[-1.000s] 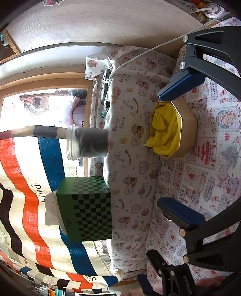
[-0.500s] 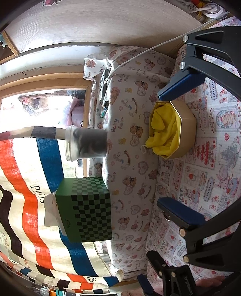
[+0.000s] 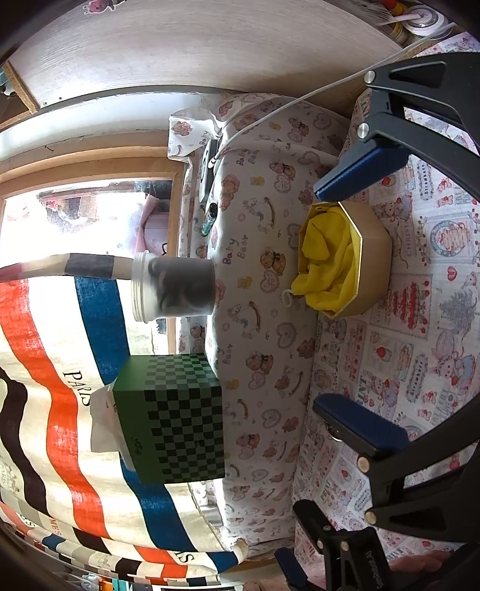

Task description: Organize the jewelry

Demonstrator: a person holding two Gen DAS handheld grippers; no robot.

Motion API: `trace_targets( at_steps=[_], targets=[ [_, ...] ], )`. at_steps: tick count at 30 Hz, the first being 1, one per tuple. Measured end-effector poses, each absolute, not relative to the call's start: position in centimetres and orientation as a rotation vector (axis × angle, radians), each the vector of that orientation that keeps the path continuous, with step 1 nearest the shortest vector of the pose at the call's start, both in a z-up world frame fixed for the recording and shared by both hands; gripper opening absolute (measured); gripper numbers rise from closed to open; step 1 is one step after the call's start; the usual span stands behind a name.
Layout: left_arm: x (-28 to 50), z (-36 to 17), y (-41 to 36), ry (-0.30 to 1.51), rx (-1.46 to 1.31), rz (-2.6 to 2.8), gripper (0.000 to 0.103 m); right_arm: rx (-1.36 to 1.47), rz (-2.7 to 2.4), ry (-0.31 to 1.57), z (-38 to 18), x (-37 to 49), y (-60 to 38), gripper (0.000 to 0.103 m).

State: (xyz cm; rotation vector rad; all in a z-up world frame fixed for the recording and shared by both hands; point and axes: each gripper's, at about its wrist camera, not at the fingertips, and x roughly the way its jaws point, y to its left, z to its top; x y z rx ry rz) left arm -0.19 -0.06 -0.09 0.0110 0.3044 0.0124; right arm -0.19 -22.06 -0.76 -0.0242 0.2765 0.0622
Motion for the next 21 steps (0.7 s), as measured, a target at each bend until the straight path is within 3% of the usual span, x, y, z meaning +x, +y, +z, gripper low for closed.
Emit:
trace_targets(
  at_steps=[21],
  targets=[
    [-0.25,-0.01,-0.01,0.306,0.014,0.015,0.103,-0.025,0.063,0.280,-0.83,-0.12,-22.15,0.103]
  ],
)
